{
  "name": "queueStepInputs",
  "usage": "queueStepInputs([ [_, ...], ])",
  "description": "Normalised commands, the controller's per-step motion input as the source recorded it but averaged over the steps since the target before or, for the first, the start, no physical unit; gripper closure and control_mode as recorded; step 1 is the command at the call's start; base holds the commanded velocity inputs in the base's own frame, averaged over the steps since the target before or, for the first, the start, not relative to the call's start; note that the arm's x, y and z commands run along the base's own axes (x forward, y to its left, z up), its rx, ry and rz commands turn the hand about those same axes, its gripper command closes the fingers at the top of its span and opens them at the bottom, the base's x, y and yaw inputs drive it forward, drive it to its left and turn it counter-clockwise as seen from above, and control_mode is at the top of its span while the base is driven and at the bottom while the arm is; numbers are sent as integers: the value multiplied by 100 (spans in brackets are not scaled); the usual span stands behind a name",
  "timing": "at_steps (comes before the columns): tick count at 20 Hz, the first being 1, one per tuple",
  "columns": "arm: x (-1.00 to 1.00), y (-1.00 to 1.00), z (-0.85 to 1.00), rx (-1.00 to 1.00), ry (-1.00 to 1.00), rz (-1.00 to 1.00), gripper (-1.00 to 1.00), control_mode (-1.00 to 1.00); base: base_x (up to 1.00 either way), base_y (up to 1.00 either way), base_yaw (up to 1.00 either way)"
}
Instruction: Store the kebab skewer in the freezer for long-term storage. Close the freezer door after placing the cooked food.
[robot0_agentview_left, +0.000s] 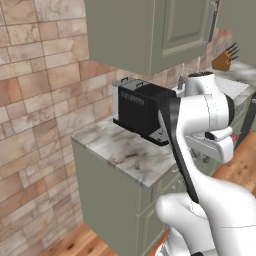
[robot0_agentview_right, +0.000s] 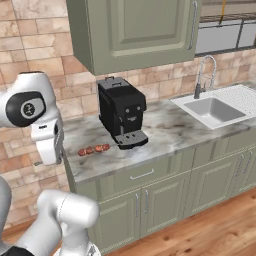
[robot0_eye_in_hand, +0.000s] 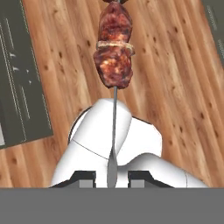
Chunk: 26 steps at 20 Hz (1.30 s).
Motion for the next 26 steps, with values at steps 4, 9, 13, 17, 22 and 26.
queueStepInputs([
  [4,-4,0,0,-1,0,0,100,-100,0,0,0],
  [9,-2,0,-2,0,1,0,100,-100,0,0,0],
  [13,0,0,0,0,0,0,100,-100,0,0,0],
  [17,0,0,0,0,0,0,100,-100,0,0,0],
  [22,-2,-2,0,0,-1,-1,100,100,-5,-1,-13],
  [26,0,0,0,0,0,0,100,100,-7,-14,-43],
])
